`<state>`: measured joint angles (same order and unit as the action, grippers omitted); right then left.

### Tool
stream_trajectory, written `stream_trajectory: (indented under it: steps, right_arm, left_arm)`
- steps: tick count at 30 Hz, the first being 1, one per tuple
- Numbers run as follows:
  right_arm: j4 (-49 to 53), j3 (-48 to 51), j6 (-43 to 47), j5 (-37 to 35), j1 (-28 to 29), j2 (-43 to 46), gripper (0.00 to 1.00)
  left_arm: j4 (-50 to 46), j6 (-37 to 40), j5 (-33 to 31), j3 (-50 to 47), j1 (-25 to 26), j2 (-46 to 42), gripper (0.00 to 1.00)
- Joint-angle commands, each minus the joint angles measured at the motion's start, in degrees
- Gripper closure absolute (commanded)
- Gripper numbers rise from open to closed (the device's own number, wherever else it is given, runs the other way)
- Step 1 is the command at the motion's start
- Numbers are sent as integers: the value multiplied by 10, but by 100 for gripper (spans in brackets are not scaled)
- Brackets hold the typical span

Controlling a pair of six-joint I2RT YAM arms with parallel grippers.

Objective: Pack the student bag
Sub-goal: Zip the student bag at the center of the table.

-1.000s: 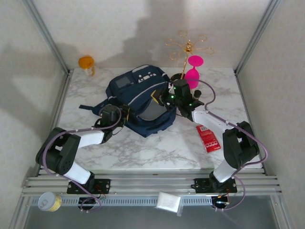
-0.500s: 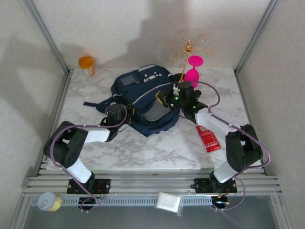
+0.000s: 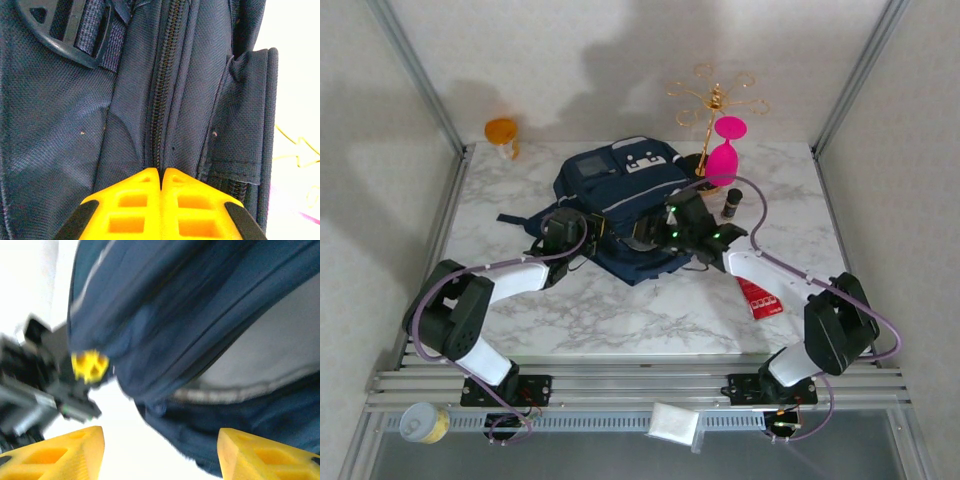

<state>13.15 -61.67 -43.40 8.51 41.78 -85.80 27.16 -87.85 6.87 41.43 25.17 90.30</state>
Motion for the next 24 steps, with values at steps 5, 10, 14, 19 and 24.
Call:
stream_trajectory:
  steps: [5, 10, 14, 19, 24]
  right_arm:
    - [94, -80, 137, -87, 67, -57, 59]
    - [74, -122, 184, -76, 71, -118, 68]
    - [72, -137, 203, -115, 71, -149, 71]
    - [42, -139, 224, -128, 71, -159, 67]
    - [19, -143, 239, -137, 72, -174, 68]
  left_arm:
    - [-17, 4, 28, 42, 12, -28, 100]
    - [-29, 6, 18, 42, 12, -40, 100]
    - [-37, 14, 19, 51, 12, -37, 100]
    - [-32, 12, 22, 52, 12, -31, 100]
    - [-32, 13, 23, 56, 12, -27, 100]
